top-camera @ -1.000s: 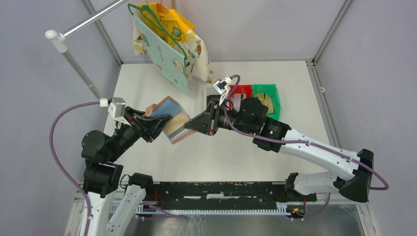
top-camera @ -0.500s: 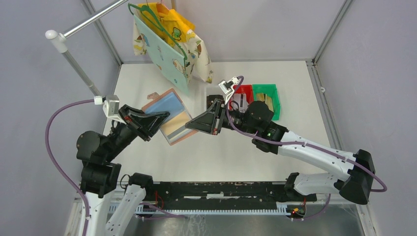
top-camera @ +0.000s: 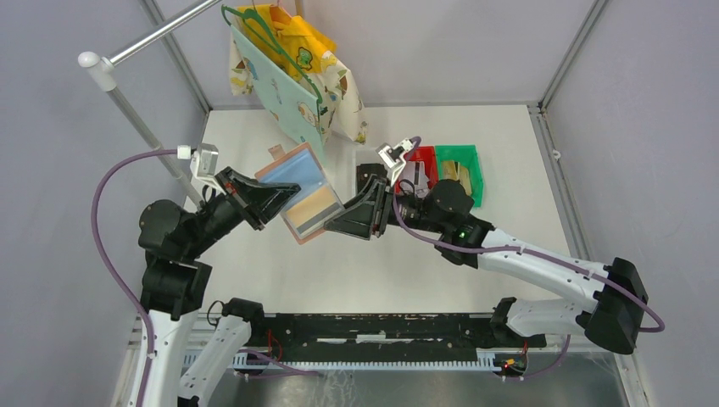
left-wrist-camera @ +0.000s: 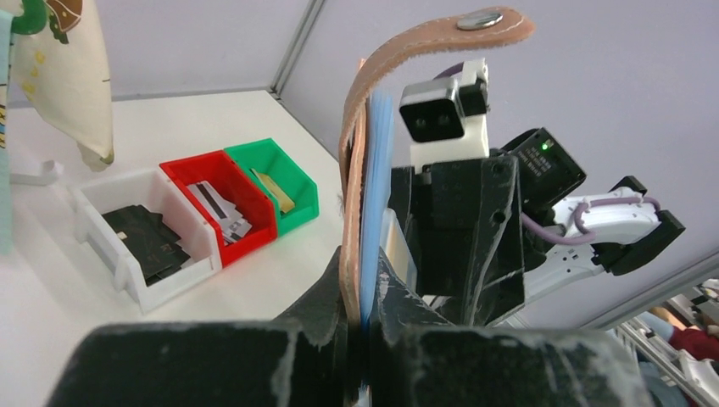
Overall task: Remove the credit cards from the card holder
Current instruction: Remove the credit card from the card holder.
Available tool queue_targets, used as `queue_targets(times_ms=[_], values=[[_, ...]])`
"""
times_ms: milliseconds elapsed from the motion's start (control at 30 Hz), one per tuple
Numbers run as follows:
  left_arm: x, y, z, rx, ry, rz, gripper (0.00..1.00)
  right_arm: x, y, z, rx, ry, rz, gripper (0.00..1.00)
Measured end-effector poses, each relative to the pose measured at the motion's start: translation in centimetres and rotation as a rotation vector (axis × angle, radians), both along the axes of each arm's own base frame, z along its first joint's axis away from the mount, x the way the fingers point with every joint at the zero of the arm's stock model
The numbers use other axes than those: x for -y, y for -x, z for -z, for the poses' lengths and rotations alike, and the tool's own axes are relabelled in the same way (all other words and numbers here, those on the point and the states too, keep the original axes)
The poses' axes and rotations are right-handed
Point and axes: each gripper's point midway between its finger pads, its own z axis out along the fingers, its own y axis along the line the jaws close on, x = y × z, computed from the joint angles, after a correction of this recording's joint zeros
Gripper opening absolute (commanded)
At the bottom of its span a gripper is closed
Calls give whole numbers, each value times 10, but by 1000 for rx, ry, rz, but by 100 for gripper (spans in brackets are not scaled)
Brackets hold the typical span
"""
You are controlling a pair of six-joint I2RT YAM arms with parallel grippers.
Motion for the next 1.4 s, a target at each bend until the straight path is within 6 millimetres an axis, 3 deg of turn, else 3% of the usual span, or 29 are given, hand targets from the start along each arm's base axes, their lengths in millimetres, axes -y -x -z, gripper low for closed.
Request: queue_targets(times_ms=[200,433,867,1400], values=[[8,-4,-5,-66,13,53,2,12,10,23,35,25,-13,54],[18,0,-7,-122,23,136,2,29,13,1,140,-43,22,53],[27,19,-14,-169,47,252,2,31,6,7,198,-49,52,51],[27,20,-22,-179,61,261,2,39,16,1,241,-127,35,48]])
